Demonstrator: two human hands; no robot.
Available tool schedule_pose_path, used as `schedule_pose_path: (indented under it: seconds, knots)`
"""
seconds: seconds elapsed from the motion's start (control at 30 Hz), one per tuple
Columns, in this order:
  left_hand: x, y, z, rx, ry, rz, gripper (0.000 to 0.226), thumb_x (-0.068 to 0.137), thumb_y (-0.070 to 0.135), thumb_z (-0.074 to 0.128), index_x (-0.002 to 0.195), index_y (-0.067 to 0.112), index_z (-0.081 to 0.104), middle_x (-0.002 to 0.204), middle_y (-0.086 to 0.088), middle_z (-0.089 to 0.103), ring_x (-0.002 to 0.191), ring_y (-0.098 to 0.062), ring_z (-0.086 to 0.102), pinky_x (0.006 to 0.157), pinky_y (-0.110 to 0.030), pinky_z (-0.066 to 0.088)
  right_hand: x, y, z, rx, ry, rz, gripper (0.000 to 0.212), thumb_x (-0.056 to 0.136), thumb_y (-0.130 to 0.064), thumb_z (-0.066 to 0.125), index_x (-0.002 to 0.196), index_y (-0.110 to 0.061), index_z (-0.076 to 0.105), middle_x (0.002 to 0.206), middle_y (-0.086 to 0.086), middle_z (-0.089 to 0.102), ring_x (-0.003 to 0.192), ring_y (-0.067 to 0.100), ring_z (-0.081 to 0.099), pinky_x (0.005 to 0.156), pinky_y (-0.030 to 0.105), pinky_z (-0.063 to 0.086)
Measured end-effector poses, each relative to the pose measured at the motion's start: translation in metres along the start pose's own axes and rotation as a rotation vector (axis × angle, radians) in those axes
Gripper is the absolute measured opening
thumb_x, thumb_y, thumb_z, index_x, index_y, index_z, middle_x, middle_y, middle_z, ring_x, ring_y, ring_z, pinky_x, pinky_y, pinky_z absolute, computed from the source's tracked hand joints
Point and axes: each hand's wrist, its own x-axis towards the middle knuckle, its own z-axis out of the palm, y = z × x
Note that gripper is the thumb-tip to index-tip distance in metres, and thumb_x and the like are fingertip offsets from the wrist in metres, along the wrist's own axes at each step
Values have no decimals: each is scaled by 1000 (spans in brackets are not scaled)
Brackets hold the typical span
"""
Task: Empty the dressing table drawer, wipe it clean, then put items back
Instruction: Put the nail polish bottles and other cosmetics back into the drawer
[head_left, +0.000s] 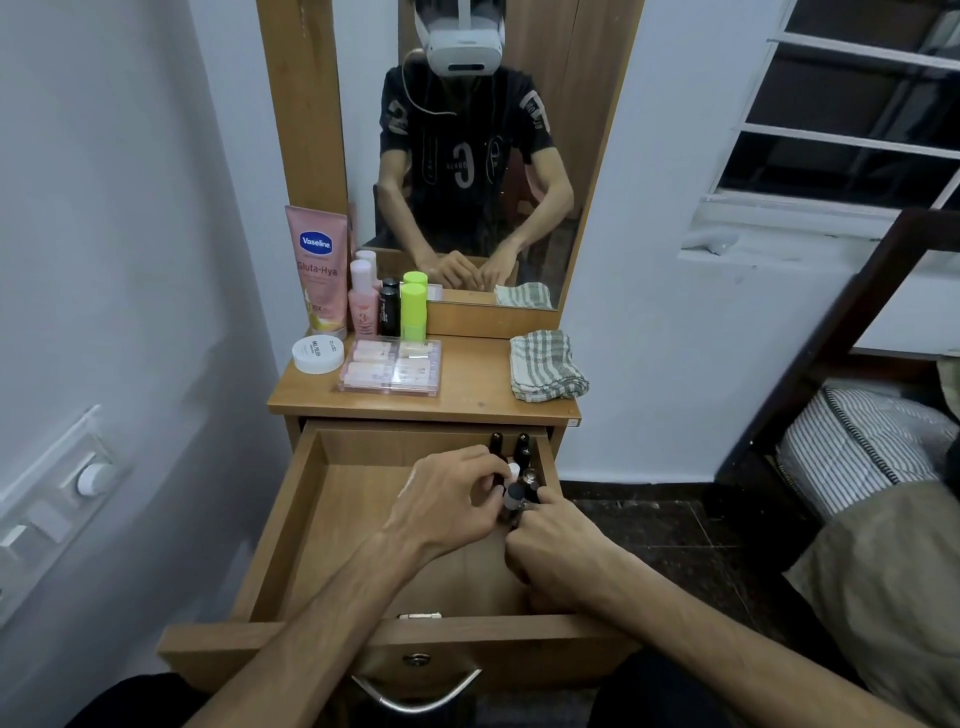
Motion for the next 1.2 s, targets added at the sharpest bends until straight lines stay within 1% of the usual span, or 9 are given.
schedule_pose_path:
  seconds: [0.2,0.4,0.63,0.73,0.77,0.87,0.93,1.0,1.2]
  knots:
    - [-1,-6,-1,12,46,-49,17,80,21,64,93,28,73,80,14,65,65,1,51,61,-26,52,-2,0,-7,-22,-40,1,20,93,-23,60,96,-8,73,102,13,72,101,33,63,97,42,37]
    - [-2,-9,3,28,12,-83,17,78,24,59,88,28,72,79,11,67,70,-5,61,62,-31,54,-5,8,-5,31,-2,-4,14,79,-28,66,77,-15,71,85,7,69,85,28,62,92,42,49]
    - [-2,-6,8,49,-105,-56,20,76,27,61,92,29,74,80,13,66,70,-4,58,66,-31,55,-2,8,-6,-50,17,50,18,83,-13,64,100,-10,71,104,11,71,100,33,63,95,42,43]
    - [-1,-4,11,50,-147,-19,20,79,31,62,96,30,73,88,12,71,79,-8,66,69,-32,56,-1,4,-10,-12,46,118,22,61,-17,85,78,-14,73,78,6,71,77,27,68,75,36,53]
    - [-1,-4,13,56,-151,-6,21,79,28,62,98,30,72,90,11,73,82,-10,67,71,-32,56,-1,4,-11,5,60,134,22,63,-17,85,81,-14,73,79,6,71,76,27,68,71,36,53]
    - [0,-2,17,81,-172,14,22,80,26,64,100,28,72,97,9,75,88,-14,69,74,-34,56,-3,7,-10,57,116,183,23,91,-15,61,113,-11,65,110,10,67,97,32,66,72,36,43]
    - [1,-1,18,80,-190,18,18,81,28,67,99,28,71,97,10,74,89,-13,67,75,-36,56,-7,14,-16,144,170,221,16,92,-18,59,106,-15,64,110,9,66,98,32,65,69,34,38]
    - [2,-1,19,76,-200,26,20,82,31,69,102,30,71,98,11,74,89,-10,67,76,-35,56,-8,21,-21,235,219,282,8,89,-24,64,93,-18,62,103,7,66,95,32,65,68,34,42]
    - [2,1,16,86,-189,47,23,83,30,72,106,28,73,98,10,74,87,-11,67,74,-33,56,-5,33,-25,472,264,413,24,76,-33,80,96,-20,74,101,2,71,94,27,65,73,34,50]
